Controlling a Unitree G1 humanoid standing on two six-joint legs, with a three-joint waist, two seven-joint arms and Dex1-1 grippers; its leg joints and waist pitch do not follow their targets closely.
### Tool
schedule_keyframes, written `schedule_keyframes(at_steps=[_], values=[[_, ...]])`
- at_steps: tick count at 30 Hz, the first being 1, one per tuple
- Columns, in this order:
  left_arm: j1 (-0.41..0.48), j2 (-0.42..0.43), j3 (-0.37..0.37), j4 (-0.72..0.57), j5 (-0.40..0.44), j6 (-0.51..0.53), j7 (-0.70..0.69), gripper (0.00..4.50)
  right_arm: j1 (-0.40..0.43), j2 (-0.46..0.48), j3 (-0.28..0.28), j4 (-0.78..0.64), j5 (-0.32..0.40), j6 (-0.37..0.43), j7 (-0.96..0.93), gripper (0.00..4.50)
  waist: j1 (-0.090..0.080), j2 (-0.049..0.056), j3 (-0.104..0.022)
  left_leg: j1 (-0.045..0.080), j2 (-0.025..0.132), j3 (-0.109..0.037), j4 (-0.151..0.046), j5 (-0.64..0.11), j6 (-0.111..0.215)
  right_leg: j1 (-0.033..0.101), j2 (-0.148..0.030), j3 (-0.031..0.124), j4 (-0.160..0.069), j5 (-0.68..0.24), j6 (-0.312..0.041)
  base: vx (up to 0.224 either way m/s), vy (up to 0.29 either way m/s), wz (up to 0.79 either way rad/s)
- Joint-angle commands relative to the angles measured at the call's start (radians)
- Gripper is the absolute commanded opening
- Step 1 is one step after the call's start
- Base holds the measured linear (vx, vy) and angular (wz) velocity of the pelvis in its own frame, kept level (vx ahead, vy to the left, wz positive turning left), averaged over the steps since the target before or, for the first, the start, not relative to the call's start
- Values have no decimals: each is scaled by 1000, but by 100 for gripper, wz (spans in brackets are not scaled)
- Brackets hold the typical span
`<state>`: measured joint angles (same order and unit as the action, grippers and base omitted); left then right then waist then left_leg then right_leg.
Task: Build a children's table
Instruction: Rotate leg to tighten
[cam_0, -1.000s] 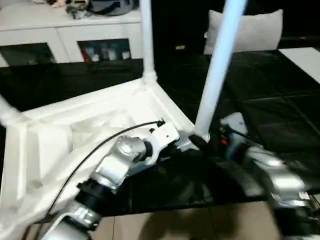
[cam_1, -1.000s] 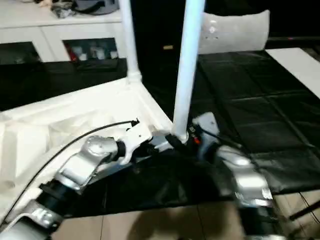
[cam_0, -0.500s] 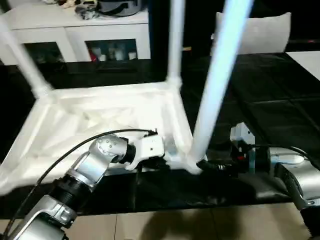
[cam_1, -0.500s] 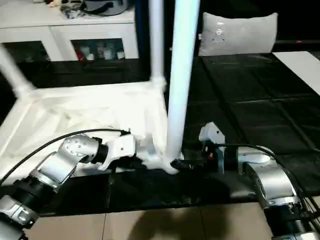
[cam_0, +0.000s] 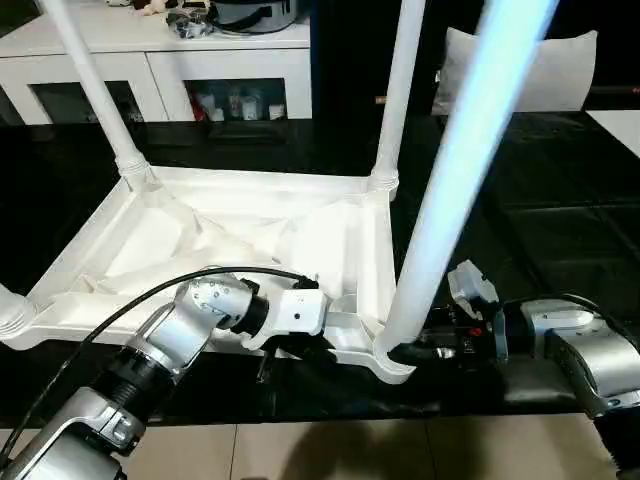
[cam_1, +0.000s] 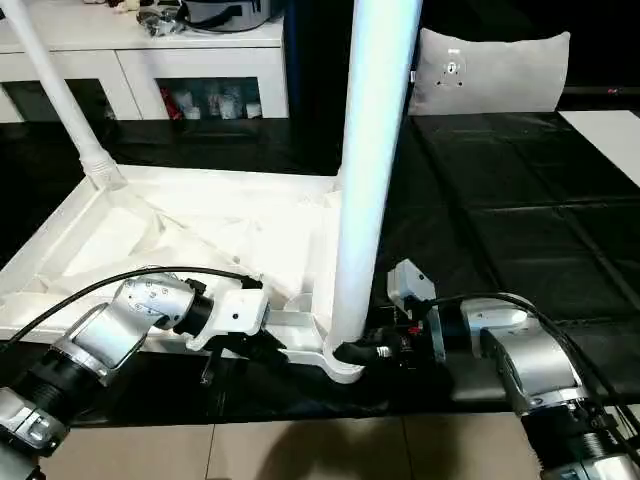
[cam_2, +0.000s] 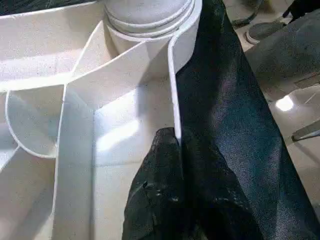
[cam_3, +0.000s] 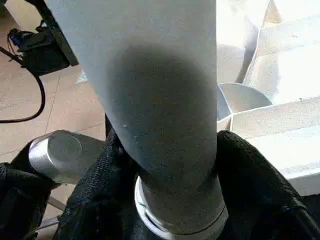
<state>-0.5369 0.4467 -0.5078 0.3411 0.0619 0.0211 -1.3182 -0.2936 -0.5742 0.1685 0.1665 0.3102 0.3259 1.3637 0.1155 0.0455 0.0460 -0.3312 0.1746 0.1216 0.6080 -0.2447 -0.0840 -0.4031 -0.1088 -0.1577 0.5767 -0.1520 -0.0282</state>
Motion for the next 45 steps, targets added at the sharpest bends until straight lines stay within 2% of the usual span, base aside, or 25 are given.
schedule_keyframes(at_steps=[1, 7, 11, 14, 17, 18, 19, 20, 21, 22, 23, 24, 25, 26, 27, 28, 29, 30, 31, 32, 33, 35, 37, 41, 45], values=[[3, 1, -60, 22, 37, -16, -40, 0, -3, -2, 20, -23, 16, 16, 32, 209, -2, -15, -66, -24, 50, 7, -73, -42, 98, 72, -59, 67, -62, -307, -148, 0, 0, 0], [25, -13, -46, 11, 12, 17, -28, 0, 40, 18, 5, -73, 56, 47, -2, 204, 1, -13, -65, -23, 52, 7, -74, -48, 93, 72, -58, 68, -64, -310, -140, 0, 0, 0], [35, -46, -16, 1, 6, 132, 41, 0, 44, 112, -12, -74, -19, 73, -237, 204, -7, -7, -60, -23, 48, 8, -80, -71, 70, 69, -57, 66, -71, -352, -127, 0, 0, 0], [40, -90, 25, -14, -20, 250, 110, 0, -1, 218, -51, -24, -74, 133, -470, 200, -35, -9, -48, -16, 26, 10, -79, -185, 23, 67, -52, 45, -104, -582, -31, 0, 0, 0], [43, -125, 51, -20, -24, 319, 180, 0, -35, 285, -80, -1, -92, 196, -605, 199, -85, 2, -41, -6, 16, 1, -65, -310, 11, 57, -42, -4, -147, -714, 65, -53, 7, -8], [43, -125, 51, -20, -24, 319, 180, 0, -35, 285, -80, -1, -92, 196, -605, 199, -108, 15, -40, -1, 30, -10, -70, -378, 14, 69, -41, -31, -160, -691, 80, 0, 0, 0], [34, -173, 84, -4, -18, 386, 272, 0, -60, 353, -108, 25, -113, 225, -734, 199, -131, 24, -42, -23, 64, -29, -93, -457, 20, 103, -43, -32, -133, -598, 77, 0, 0, 0], [28, -204, 105, 5, -11, 422, 330, 0, -69, 391, -123, 38, -126, 229, -807, 199, -132, 36, -39, -34, 89, -43, -115, -512, 19, 119, -45, -20, -97, -531, 60, 0, 0, 0], [18, -235, 128, 18, -6, 448, 389, 0, -75, 423, -135, 54, -138, 223, -868, 199, -131, 38, -36, -32, 132, -60, -157, -635, 7, 121, -50, 32, -14, -362, 0, 0, 0, 0], [10, -263, 149, 26, -2, 473, 437, 0, -81, 452, -146, 71, -150, 214, -922, 199, -138, 20, -25, -8, 94, -42, -145, -687, -16, 93, -49, 38, -57, -459, -7, 0, 0, 0], [5, -281, 161, 31, -1, 487, 466, 0, -84, 468, -152, 82, -156, 208, -953, 199, -144, 4, -21, 28, 49, -18, -102, -640, -15, 52, -45, 11, -125, -638, 26, 0, 0, 0], [-7, -309, 179, 47, 7, 497, 521, 0, -92, 490, -164, 111, -172, 180, -1016, 199, -159, -9, -23, 87, -23, 19, 2, -463, -6, -12, -55, -68, -220, -888, 101, 0, 0, 0], [-22, -346, 196, 62, 18, 511, 584, 0, -107, 519, -177, 150, -191, 129, -1095, 199, -196, -4, -26, 25, -3, 9, 3, -423, 17, 48, -37, -149, -232, -855, 188, 0, 0, 0], [-26, -356, 198, 66, 21, 512, 598, 0, -112, 526, -179, 161, -196, 106, -1112, 199, -185, 44, -38, 2, 41, -20, -43, -469, 16, 112, -58, -110, -156, -723, 158, 91, 78, -22], [-26, -357, 199, 66, 20, 512, 599, 0, -113, 527, -180, 162, -194, 104, -1111, 199, -140, 54, -32, -81, 118, -72, -152, -683, 19, 162, -52, 25, 77, -327, 26, 119, 27, -16], [-31, -374, 205, 68, 16, 509, 615, 0, -117, 544, -193, 164, -166, 78, -1093, 254, -145, 58, -34, -31, 129, -64, -164, -695, 32, 120, -46, 60, 67, -190, 3, 119, 27, -16], [-34, -379, 206, 68, 16, 507, 622, 0, -117, 551, -200, 161, -153, 72, -1082, 254, -139, -15, -25, 36, 30, -28, -85, -606, 1, 49, -50, 40, -92, -565, 51, 74, -76, 16], [-36, -381, 203, 68, 19, 501, 625, 0, -117, 556, -206, 154, -138, 69, -1067, 268, -135, -23, -13, 122, -70, 41, 54, -344, 24, -68, -61, -3, -203, -992, 112, 56, -49, 4], [-38, -378, 197, 66, 27, 497, 627, 0, -114, 560, -210, 143, -129, 71, -1051, 277, -145, -35, -34, -30, -33, 10, 5, -229, 55, 89, -93, -12, -140, -927, 163, 56, -49, 4], [-38, -374, 196, 65, 30, 497, 626, 0, -109, 558, -210, 133, -131, 70, -1039, 286, -130, -3, -29, -31, -12, -6, -20, -221, 48, 88, -94, -16, -150, -901, 168, 119, 37, -35], [-37, -367, 197, 64, 30, 495, 620, 0, -102, 549, -203, 121, -137, 61, -1020, 286, -134, 7, -53, -39, 21, -32, -48, -179, 43, 94, -86, -1, -122, -661, 131, 144, 60, -13], [-34, -344, 189, 64, 41, 475, 605, 0, -83, 529, -196, 97, -141, 52, -985, 302, -119, 16, -63, -26, 26, -31, -57, -39, 54, 78, -69, 19, -92, -355, 10, 104, 35, 1], [-30, -329, 182, 64, 45, 457, 590, 0, -72, 510, -190, 83, -143, 45, -961, 322, -119, 15, -70, -40, 30, -33, -56, 91, 91, 83, -57, 33, -57, -159, -111, 61, 2, 17], [-22, -283, 160, 69, 49, 403, 537, 0, -40, 421, -170, 61, -131, 3, -866, 359, -101, 15, -72, -37, 32, -25, -49, 144, 147, 85, -58, 35, -49, -84, -161, 16, 3, 1], [-17, -234, 134, 73, 49, 352, 470, 0, -12, 329, -159, 27, -128, -4, -739, 392, -81, 11, -67, -34, 35, -18, -53, 74, 146, 84, -62, 36, -63, -198, -136, 0, 0, 0]])
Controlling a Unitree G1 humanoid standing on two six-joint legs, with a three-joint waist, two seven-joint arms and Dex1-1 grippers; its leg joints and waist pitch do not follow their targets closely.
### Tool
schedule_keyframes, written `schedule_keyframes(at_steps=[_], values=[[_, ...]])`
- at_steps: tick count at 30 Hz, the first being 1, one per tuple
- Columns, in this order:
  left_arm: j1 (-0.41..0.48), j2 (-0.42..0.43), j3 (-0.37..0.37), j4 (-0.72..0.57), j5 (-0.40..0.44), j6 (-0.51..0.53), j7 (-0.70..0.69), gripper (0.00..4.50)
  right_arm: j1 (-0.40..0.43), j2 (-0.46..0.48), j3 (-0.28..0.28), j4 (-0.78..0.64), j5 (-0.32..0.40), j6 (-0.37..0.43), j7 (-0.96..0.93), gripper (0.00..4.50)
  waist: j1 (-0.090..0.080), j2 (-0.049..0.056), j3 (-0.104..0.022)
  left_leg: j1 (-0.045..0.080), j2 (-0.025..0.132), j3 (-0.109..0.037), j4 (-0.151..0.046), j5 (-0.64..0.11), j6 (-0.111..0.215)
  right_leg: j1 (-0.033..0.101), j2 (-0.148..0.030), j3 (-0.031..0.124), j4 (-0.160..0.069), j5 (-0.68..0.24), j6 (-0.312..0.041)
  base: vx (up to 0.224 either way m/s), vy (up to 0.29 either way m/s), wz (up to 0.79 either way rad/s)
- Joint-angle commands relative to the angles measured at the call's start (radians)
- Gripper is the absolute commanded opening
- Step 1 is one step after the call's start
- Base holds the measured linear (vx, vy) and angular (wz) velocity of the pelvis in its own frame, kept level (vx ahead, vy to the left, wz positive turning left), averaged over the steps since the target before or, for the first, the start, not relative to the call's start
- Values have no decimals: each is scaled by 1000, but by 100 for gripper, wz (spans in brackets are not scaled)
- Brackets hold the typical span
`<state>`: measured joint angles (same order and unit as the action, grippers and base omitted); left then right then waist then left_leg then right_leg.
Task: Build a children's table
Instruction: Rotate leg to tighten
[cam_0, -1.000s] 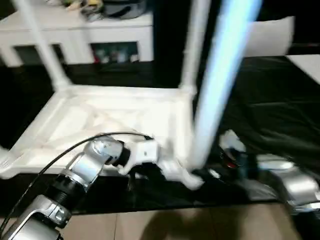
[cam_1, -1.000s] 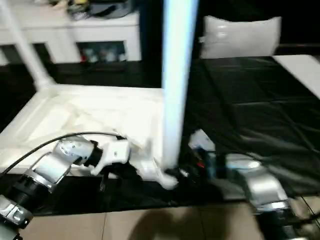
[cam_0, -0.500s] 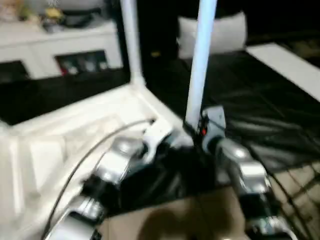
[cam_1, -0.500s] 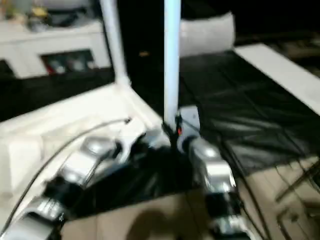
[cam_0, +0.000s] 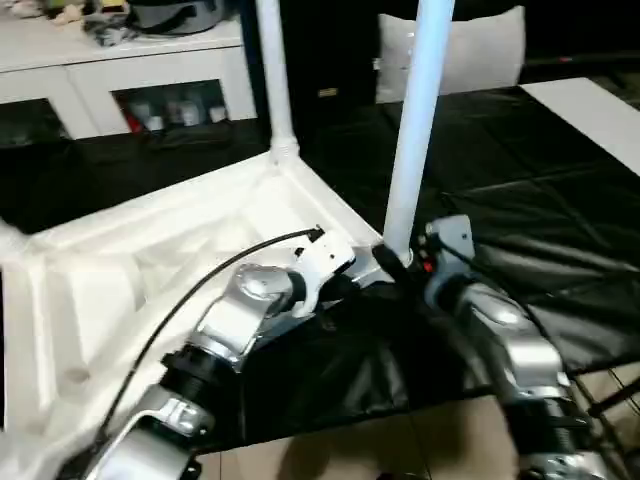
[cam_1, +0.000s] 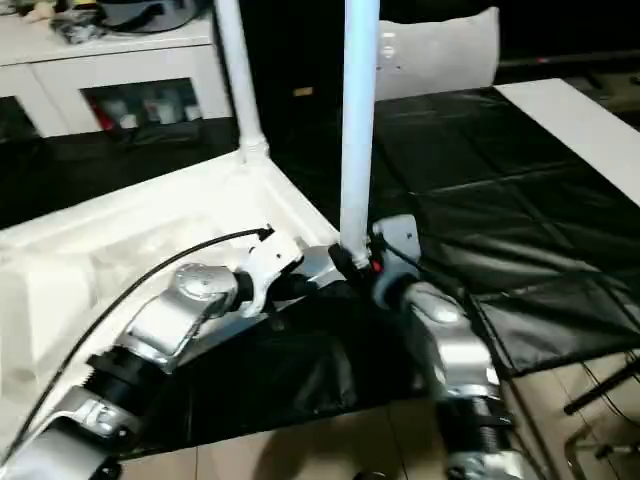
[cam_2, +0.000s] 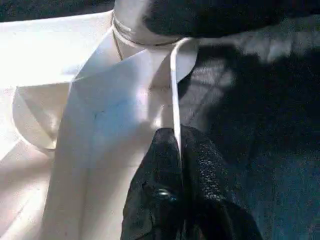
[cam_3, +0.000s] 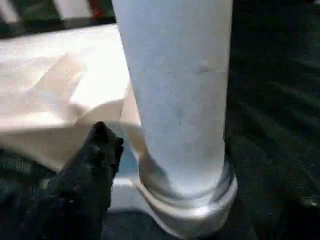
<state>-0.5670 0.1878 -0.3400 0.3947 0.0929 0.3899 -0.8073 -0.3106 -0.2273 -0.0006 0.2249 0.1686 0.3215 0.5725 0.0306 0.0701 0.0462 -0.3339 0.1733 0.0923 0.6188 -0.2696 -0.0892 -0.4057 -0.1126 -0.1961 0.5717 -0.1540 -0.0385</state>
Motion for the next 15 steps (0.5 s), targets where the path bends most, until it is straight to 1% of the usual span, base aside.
schedule_keyframes(at_steps=[1, 3, 4, 5, 6, 7, 8, 9, 10, 11, 12, 13, 14, 15], values=[[13, 42, -45, 24, 20, -39, -67, 0, 12, -45, 9, -42, 21, 7, 94, 402, 10, -14, -66, -32, 37, 12, -66, 81, 143, 88, -58, 75, -61, -226, -113, 0, 0, 0], [11, 64, -59, 32, 26, -64, -99, 0, 19, -78, 2, -60, 44, 23, 148, 414, 15, -13, -63, -31, 38, 12, -70, 51, 133, 87, -58, 75, -65, -263, -100, 0, 0, 0], [10, 72, -63, 36, 27, -72, -109, 0, 21, -91, 0, -66, 55, 27, 166, 414, 15, -14, -61, -31, 38, 12, -71, 33, 127, 86, -57, 74, -69, -287, -91, 0, 0, 0], [7, 96, -79, 41, 29, -107, -154, 0, 27, -140, 13, -76, 65, 17, 234, 414, 17, -14, -61, -31, 37, 12, -72, 23, 124, 86, -57, 73, -71, -301, -87, 0, 0, 0], [6, 112, -89, 44, 27, -128, -186, 0, 32, -173, 25, -80, 73, 8, 285, 414, 19, -17, -61, -30, 37, 14, -72, 4, 120, 86, -57, 74, -74, -324, -76, 0, 0, 0], [6, 120, -95, 43, 28, -141, -201, 0, 34, -186, 29, -83, 76, 6, 305, 414, 21, -17, -61, -29, 37, 14, -73, 0, 120, 85, -58, 75, -75, -330, -73, 0, 0, 0], [6, 148, -114, 43, 30, -187, -253, 0, 39, -227, 45, -93, 88, -1, 376, 414, 25, -17, -61, -28, 36, 14, -73, -9, 119, 83, -57, 73, -77, -346, -70, 0, 0, 0], [8, 168, -128, 37, 30, -210, -291, 0, 42, -254, 59, -100, 90, -7, 422, 414, 28, -20, -61, -27, 39, 16, -73, -10, 120, 81, -57, 76, -77, -350, -69, 0, 0, 0], [9, 183, -139, 33, 30, -227, -320, 0, 44, -273, 69, -105, 90, -11, 457, 414, 32, -19, -62, -30, 41, 14, -74, -8, 122, 83, -57, 76, -73, -344, -71, 0, 0, 0], [12, 202, -153, 25, 27, -258, -362, 0, 45, -300, 85, -107, 89, -25, 509, 398, 33, -24, -61, -30, 40, 16, -74, -10, 123, 81, -57, 76, -74, -345, -71, 0, 0, 0], [13, 205, -155, 23, 26, -264, -369, 0, 45, -305, 87, -108, 90, -26, 518, 388, 35, -22, -63, -29, 41, 16, -73, -7, 123, 82, -58, 76, -72, -341, -74, 0, 0, 0], [14, 214, -161, 21, 22, -282, -392, 0, 43, -316, 92, -109, 98, -19, 547, 380, 38, -19, -64, -28, 44, 15, -72, 16, 128, 79, -58, 77, -67, -311, -89, 0, 0, 0], [14, 229, -172, 15, 14, -307, -434, 0, 38, -334, 101, -112, 113, -13, 593, 377, 40, -24, -64, -28, 46, 15, -72, 21, 131, 79, -58, 77, -67, -305, -92, 0, 0, 0], [14, 229, -172, 15, 14, -307, -434, 0, 38, -334, 101, -112, 113, -13, 593, 368, 45, -22, -66, -27, 49, 14, -72, 32, 135, 79, -58, 79, -62, -288, -101, 0, 0, 0]])
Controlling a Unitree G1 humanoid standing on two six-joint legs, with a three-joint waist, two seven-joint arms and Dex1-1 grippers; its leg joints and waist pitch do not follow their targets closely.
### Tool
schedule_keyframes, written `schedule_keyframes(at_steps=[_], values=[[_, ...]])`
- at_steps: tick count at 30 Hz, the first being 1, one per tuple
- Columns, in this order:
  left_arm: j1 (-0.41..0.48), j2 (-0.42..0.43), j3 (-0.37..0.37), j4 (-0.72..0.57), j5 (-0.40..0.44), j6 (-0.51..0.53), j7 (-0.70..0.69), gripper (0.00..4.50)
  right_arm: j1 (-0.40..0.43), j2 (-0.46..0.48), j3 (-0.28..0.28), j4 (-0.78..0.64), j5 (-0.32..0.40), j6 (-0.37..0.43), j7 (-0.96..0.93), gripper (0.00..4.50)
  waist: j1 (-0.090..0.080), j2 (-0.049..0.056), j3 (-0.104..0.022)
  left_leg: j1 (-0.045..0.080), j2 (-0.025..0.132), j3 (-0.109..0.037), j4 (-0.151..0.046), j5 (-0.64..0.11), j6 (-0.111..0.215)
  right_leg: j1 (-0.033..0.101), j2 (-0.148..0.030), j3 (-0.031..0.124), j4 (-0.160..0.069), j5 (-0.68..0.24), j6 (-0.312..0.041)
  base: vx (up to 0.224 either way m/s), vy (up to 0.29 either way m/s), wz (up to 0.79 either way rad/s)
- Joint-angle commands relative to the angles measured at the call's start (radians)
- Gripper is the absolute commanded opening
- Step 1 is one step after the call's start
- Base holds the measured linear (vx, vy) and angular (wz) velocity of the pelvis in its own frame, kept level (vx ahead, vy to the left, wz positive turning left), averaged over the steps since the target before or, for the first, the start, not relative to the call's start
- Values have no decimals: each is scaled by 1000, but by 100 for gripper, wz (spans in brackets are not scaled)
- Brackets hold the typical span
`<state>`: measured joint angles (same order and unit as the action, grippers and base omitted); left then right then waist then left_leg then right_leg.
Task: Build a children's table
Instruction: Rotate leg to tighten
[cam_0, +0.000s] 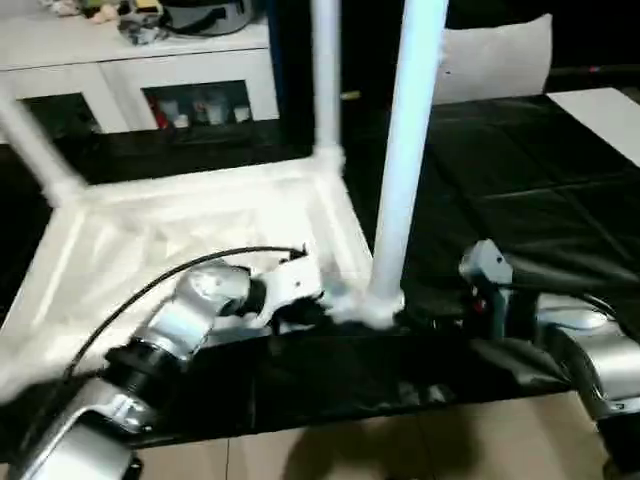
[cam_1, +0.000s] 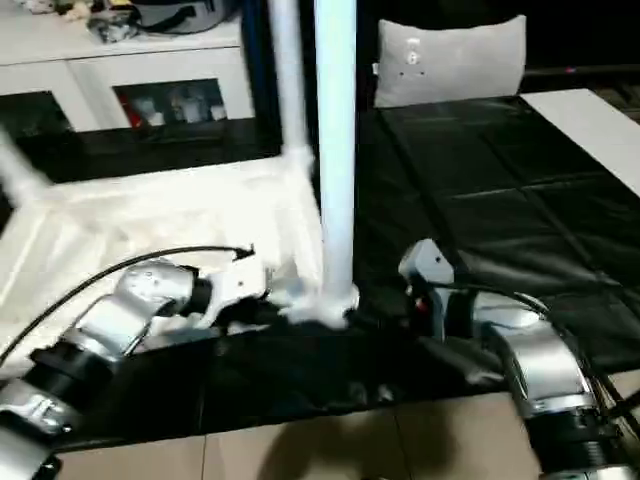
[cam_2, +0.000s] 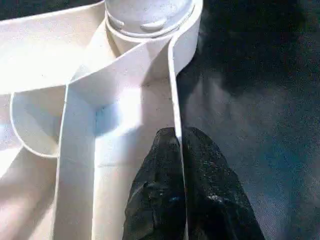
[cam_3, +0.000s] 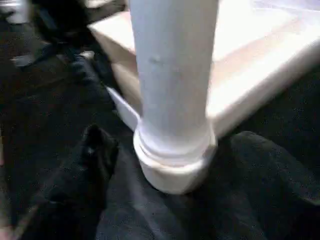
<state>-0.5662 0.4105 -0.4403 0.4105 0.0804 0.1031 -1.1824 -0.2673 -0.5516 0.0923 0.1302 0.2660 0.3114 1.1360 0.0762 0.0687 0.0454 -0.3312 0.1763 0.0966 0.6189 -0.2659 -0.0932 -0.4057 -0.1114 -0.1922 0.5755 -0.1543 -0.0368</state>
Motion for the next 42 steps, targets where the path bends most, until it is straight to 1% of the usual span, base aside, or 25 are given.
schedule_keyframes(at_steps=[1, 2, 3, 5, 7, 8, 11, 13, 17, 19, 22, 23, 27, 28, 29, 30, 32, 33, 35, 36, 37, 38, 39, 41, 42], values=[[13, 14, -77, -4, 24, -28, -77, 0, -9, -16, 11, -18, 20, -4, 47, 343, 2, -21, -65, -29, 47, 11, -72, 36, 140, 78, -60, 76, -64, -279, -108, 0, 0, 0], [13, 23, -84, -9, 20, -44, -107, 0, -14, -24, 17, -17, 26, -10, 71, 336, 8, -21, -65, -27, 48, 12, -72, 43, 139, 76, -60, 78, -63, -273, -115, 0, 0, 0], [11, 32, -92, -11, 17, -58, -134, 0, -19, -30, 22, -14, 32, -21, 95, 331, 11, -28, -66, -27, 47, 13, -71, 48, 140, 76, -60, 79, -62, -271, -117, 0, 0, 0], [6, 39, -100, -9, 17, -78, -155, 0, -26, -35, 29, -9, 42, -23, 124, 322, 18, -25, -67, -27, 47, 15, -71, 57, 145, 76, -60, 85, -56, -259, -129, 0, 0, 0], [-4, 43, -111, -2, 20, -103, -178, 0, -34, -43, 44, -6, 60, -10, 176, 298, 22, -29, -66, -24, 47, 18, -72, 49, 147, 73, -59, 87, -58, -275, -130, 0, 0, 0], [-9, 42, -116, 2, 22, -112, -190, 0, -37, -46, 54, -7, 69, 2, 202, 298, 23, -32, -66, -24, 47, 20, -72, 44, 147, 74, -59, 88, -58, -281, -129, 0, 0, 0], [-17, 40, -126, 0, 26, -123, -215, 0, -40, -51, 79, -10, 77, 25, 248, 265, 32, -31, -67, -23, 51, 23, -73, 42, 143, 72, -59, 90, -58, -291, -129, 0, 0, 0], [-19, 37, -127, 0, 27, -125, -216, 0, -44, -47, 86, -3, 81, 33, 258, 250, 38, -37, -68, -18, 52, 27, -74, 42, 133, 70, -60, 93, -56, -288, -130, 0, 0, 0], [-24, 37, -126, 10, 28, -138, -221, 0, -55, -38, 100, 14, 88, 36, 272, 222, 40, -35, -71, -23, 51, 28, -72, 58, 130, 71, -60, 94, -51, -269, -133, 0, 0, 0], [-25, 38, -124, 15, 28, -140, -221, 0, -55, -37, 101, 14, 93, 44, 279, 204, 40, -38, -71, -24, 49, 29, -71, 68, 131, 72, -60, 94, -50, -261, -133, 0, 0, 0], [-22, 38, -113, 18, 21, -129, -217, 0, -45, -39, 101, 2, 105, 61, 289, 197, 41, -38, -71, -24, 49, 29, -71, 66, 128, 73, -59, 93, -52, -276, -126, 0, 0, 0], [-19, 39, -110, 16, 17, -123, -219, 0, -38, -41, 101, -4, 108, 62, 290, 195, 41, -35, -71, -24, 48, 29, -71, 66, 127, 73, -59, 93, -51, -277, -126, 0, 0, 0], [-10, 43, -105, 12, 13, -118, -223, 0, -24, -45, 100, -19, 116, 74, 294, 194, 42, -38, -72, -25, 48, 29, -70, 74, 126, 73, -58, 93, -50, -270, -122, 0, 0, 0], [4, 40, -92, -2, -3, -89, -219, 0, -4, -43, 95, -42, 128, 84, 287, 194, 44, -24, -72, -24, 49, 28, -70, 70, 125, 72, -59, 93, -50, -269, -127, 0, 0, 0], [6, 38, -88, -5, -6, -80, -216, 0, 1, -42, 93, -48, 132, 87, 284, 194, 42, -30, -72, -25, 50, 29, -70, 68, 125, 73, -59, 94, -52, -266, -124, 0, 0, 0], [13, 34, -79, -15, -14, -46, -204, 0, 16, -37, 87, -66, 142, 95, 273, 194, 44, -32, -72, -24, 51, 30, -71, 64, 123, 74, -59, 94, -51, -264, -127, 0, 0, 0], [22, 20, -60, -30, -26, 11, -173, 0, 41, -21, 71, -99, 157, 110, 236, 194, 43, -32, -71, -24, 50, 30, -72, 62, 122, 73, -58, 93, -53, -273, -123, 0, 0, 0], [28, 8, -46, -38, -32, 43, -148, 0, 54, -5, 59, -116, 162, 118, 202, 194, 44, -29, -70, -23, 48, 30, -72, 55, 118, 72, -58, 93, -56, -291, -119, 0, 0, 0], [39, -19, -17, -57, -48, 109, -95, 0, 76, 35, 37, -149, 167, 147, 114, 194, 41, -32, -67, -25, 47, 32, -76, 38, 106, 75, -56, 93, -62, -321, -105, 0, 0, 0], [41, -23, -13, -61, -50, 120, -87, 0, 77, 44, 33, -153, 164, 151, 95, 194, 41, -30, -66, -22, 45, 32, -77, 22, 96, 71, -56, 91, -67, -349, -97, 0, 0, 0], [49, -38, 1, -80, -59, 161, -59, 0, 82, 76, 24, -162, 150, 161, 28, 194, 37, -32, -65, -24, 43, 32, -79, 15, 89, 74, -55, 90, -69, -364, -88, 0, 0, 0], [53, -44, 5, -89, -63, 178, -48, 0, 83, 89, 20, -165, 142, 163, 1, 194, 34, -31, -63, -24, 38, 33, -81, -6, 77, 73, -54, 86, -76, -407, -69, 0, 0, 0], [58, -52, 10, -101, -66, 202, -34, 0, 78, 111, 16, -159, 126, 175, -47, 194, 26, -30, -62, -26, 34, 33, -82, -30, 67, 75, -53, 82, -82, -444, -48, 0, 0, 0], [69, -73, 20, -131, -72, 256, -1, 0, 64, 156, 11, -142, 86, 176, -145, 194, 9, -30, -59, -28, 33, 32, -84, -51, 52, 74, -51, 80, -86, -464, -31, 0, 0, 0], [73, -83, 23, -142, -73, 278, 12, 0, 52, 179, 7, -129, 72, 187, -192, 194, -2, -31, -58, -31, 28, 31, -83, -72, 49, 76, -50, 74, -93, -492, -12, 0, 0, 0]])
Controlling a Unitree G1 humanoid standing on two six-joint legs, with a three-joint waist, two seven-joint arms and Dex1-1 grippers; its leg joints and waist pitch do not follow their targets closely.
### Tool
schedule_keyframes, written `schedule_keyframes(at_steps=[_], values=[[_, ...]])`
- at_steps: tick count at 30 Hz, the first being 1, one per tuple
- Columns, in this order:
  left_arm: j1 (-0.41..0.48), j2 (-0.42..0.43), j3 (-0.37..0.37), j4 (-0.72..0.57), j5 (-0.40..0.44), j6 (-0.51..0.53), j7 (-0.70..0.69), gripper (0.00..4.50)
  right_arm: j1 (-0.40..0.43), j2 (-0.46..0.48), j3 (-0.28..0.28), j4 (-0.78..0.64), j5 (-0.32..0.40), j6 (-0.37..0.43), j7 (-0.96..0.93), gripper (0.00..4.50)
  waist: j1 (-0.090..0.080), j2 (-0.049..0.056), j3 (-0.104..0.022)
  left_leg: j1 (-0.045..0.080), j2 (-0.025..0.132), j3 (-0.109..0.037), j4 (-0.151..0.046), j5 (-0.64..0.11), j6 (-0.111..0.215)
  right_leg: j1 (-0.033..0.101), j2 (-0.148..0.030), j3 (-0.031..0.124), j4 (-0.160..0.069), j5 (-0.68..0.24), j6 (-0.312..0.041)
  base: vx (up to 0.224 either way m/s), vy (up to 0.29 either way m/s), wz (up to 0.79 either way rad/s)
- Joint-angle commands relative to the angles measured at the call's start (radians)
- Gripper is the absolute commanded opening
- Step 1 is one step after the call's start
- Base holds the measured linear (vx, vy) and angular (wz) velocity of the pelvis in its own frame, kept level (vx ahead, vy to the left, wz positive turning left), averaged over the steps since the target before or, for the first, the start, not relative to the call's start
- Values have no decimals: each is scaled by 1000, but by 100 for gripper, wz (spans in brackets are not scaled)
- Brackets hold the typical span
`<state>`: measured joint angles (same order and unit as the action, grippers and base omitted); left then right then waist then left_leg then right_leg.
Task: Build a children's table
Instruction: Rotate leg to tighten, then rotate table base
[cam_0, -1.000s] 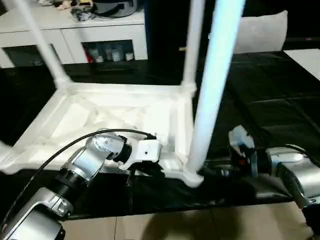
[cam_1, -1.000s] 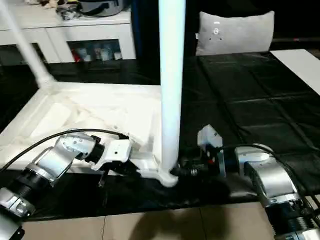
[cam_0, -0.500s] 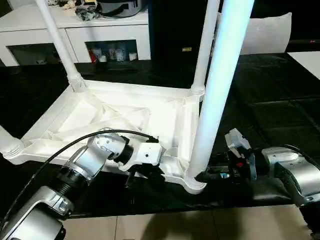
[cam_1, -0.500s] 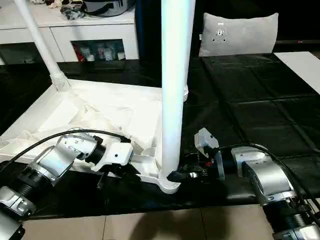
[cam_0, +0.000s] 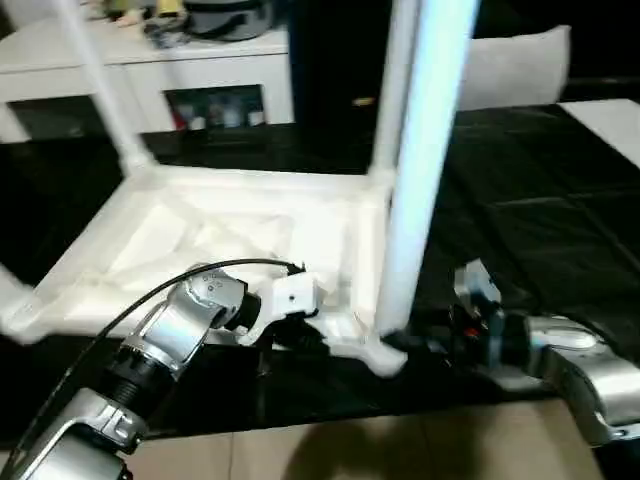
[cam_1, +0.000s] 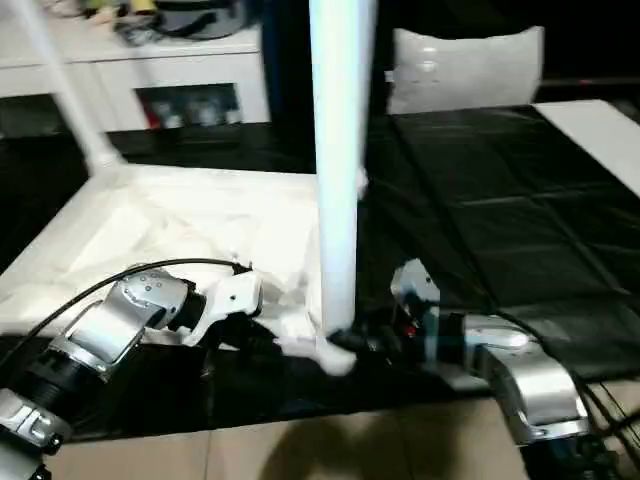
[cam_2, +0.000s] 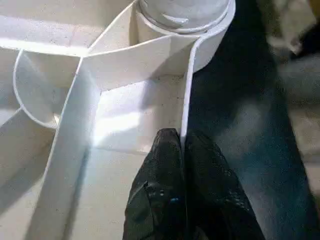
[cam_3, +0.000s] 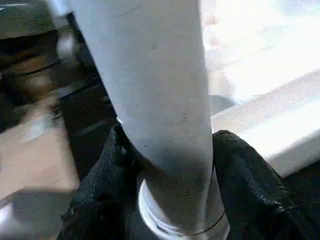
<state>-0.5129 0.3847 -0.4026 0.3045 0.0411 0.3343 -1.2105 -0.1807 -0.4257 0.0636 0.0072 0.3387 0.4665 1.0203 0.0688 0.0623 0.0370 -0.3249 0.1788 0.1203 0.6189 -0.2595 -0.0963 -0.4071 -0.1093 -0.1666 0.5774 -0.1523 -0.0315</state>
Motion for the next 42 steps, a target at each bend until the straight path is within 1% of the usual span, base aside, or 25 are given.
schedule_keyframes(at_steps=[1, 3, 4, 8, 9, 10, 11, 12, 13, 15, 16, 18, 21, 22, 26, 29, 30, 31, 32, 33, 34, 35, 37, 39, 42], values=[[25, -75, -12, -50, -29, 78, 64, 0, -55, 91, 31, 16, -28, 45, -151, 194, -1, -26, -51, -36, 25, 7, -82, -80, 48, 79, -52, 48, -93, -493, -14, 0, 0, 0], [25, -95, -12, -48, -13, 96, 99, 0, -77, 127, 32, 42, -54, 51, -216, 194, -23, -25, -48, -37, 18, 6, -79, -101, 48, 75, -49, 40, -103, -529, 1, 0, 0, 0], [24, -106, -11, -46, -7, 108, 115, 0, -85, 143, 34, 50, -66, 56, -244, 194, -41, -24, -48, -38, 14, 5, -76, -120, 55, 73, -48, 35, -111, -552, 15, 0, 0, 0], [9, -183, 13, -27, 19, 174, 237, 0, -145, 250, 0, 140, -111, 82, -456, 194, -65, -22, -46, -38, 13, 3, -75, -133, 59, 69, -47, 29, -116, -555, 12, 0, 0, 0], [1, -213, 25, -18, 20, 193, 284, 0, -166, 282, -16, 179, -129, 66, -525, 194, -65, -19, -50, -33, 13, 3, -73, -131, 59, 68, -49, 30, -116, -549, 9, 0, 0, 0], [-13, -272, 47, -2, 25, 217, 374, 0, -205, 339, -43, 254, -167, 25, -652, 194, -75, -18, -51, -40, 16, 1, -74, -116, 58, 69, -49, 30, -112, -510, -14, 0, 0, 0], [-13, -272, 47, -2, 25, 217, 374, 0, -205, 339, -43, 254, -167, 25, -652, 194, -77, -17, -51, -38, 17, 1, -74, -112, 56, 68, -49, 30, -111, -501, -19, 0, 0, 0], [-32, -332, 71, 28, 34, 219, 469, 0, -241, 382, -62, 323, -203, -23, -759, 194, -82, -17, -53, -42, 18, -2, -75, -102, 58, 72, -51, 31, -106, -478, -30, 0, 0, 0], [-36, -345, 72, 32, 38, 220, 485, 0, -249, 395, -71, 338, -207, -37, -780, 194, -82, -17, -54, -43, 18, -1, -75, -97, 60, 73, -51, 32, -106, -466, -35, 0, 0, 0], [-39, -360, 63, 32, 48, 217, 495, 0, -255, 412, -86, 351, -189, -71, -773, 194, -78, -15, -60, -48, 24, -7, -76, -52, 76, 80, -54, 40, -92, -388, -60, 0, 0, 0], [-40, -365, 59, 30, 54, 216, 499, 0, -255, 417, -89, 353, -183, -85, -764, 249, -74, -17, -63, -47, 29, -7, -73, -1, 102, 79, -54, 48, -76, -288, -99, 0, 0, 0], [-41, -366, 53, 27, 64, 210, 501, 0, -249, 418, -95, 342, -171, -98, -745, 263, -67, -17, -66, -46, 29, -6, -69, 57, 132, 82, -56, 53, -63, -202, -138, 0, 0, 0], [-37, -354, 43, 24, 72, 197, 493, 0, -238, 408, -95, 323, -165, -102, -725, 283, -46, -15, -66, -40, 30, 0, -66, 104, 166, 79, -56, 56, -59, -170, -164, 0, 0, 0], [-31, -329, 33, 26, 83, 165, 477, 0, -222, 384, -95, 310, -172, -134, -692, 307, -38, -14, -64, -38, 30, 2, -67, 90, 168, 78, -55, 56, -62, -197, -156, 0, 0, 0], [-25, -278, 14, 44, 97, 98, 444, 0, -174, 325, -109, 270, -156, -173, -628, 336, -19, -10, -61, -33, 35, 3, -72, 54, 146, 75, -56, 59, -66, -246, -137, 0, 0, 0], [-29, -232, 5, 64, 109, 52, 419, 0, -104, 258, -117, 183, -127, -173, -537, 355, -7, -3, -61, -32, 36, 2, -74, 30, 135, 78, -55, 61, -66, -246, -120, 0, 0, 0], [-29, -232, 5, 64, 109, 52, 419, 0, -104, 258, -117, 183, -127, -173, -537, 360, -4, -7, -61, -31, 37, 3, -73, 30, 135, 77, -55, 62, -68, -240, -118, 0, 0, 0], [-32, -222, 8, 74, 113, 38, 420, 0, -78, 232, -116, 155, -121, -178, -503, 383, -2, -1, -61, -35, 36, 1, -74, 37, 133, 80, -55, 62, -62, -223, -124, 0, 0, 0], [-35, -215, 8, 82, 115, 25, 422, 0, -61, 214, -116, 137, -117, -183, -480, 383, -4, -9, -61, -37, 35, 2, -74, 27, 132, 81, -54, 62, -64, -230, -122, 0, 0, 0], [-38, -205, 10, 94, 121, 5, 432, 0, -33, 192, -126, 106, -101, -178, -450, 383, -2, 4, -60, -36, 34, 2, -75, 19, 129, 82, -55, 61, -66, -241, -121, 0, 0, 0], [-39, -198, 14, 103, 123, -18, 438, 0, -5, 169, -139, 76, -83, -177, -420, 400, -2, -4, -58, -37, 30, 4, -75, -7, 132, 83, -53, 60, -77, -280, -101, 0, 0, 0], [-31, -191, 28, 93, 103, -26, 420, 0, 32, 141, -174, 31, -39, -153, -387, 413, -2, -4, -59, -37, 31, 4, -75, -11, 131, 83, -53, 60, -75, -287, -97, 0, 0, 0], [-27, -189, 33, 85, 89, -25, 405, 54, 42, 134, -190, 18, -17, -134, -379, 432, -2, -4, -59, -39, 32, 3, -76, -19, 131, 82, -54, 58, -77, -314, -86, 0, 0, 0], [-17, -187, 38, 63, 70, -17, 384, 58, 51, 123, -201, 9, -9, -137, -371, 442, -7, -2, -57, -40, 30, 3, -78, -31, 124, 82, -53, 55, -84, -346, -75, 0, 0, 0], [19, -162, 29, -18, 32, 8, 319, 96, 74, 86, -210, -14, 8, -147, -336, 450, -12, 0, -59, -41, 32, 2, -77, -24, 125, 78, -53, 57, -81, -336, -85, 0, 0, 0]])
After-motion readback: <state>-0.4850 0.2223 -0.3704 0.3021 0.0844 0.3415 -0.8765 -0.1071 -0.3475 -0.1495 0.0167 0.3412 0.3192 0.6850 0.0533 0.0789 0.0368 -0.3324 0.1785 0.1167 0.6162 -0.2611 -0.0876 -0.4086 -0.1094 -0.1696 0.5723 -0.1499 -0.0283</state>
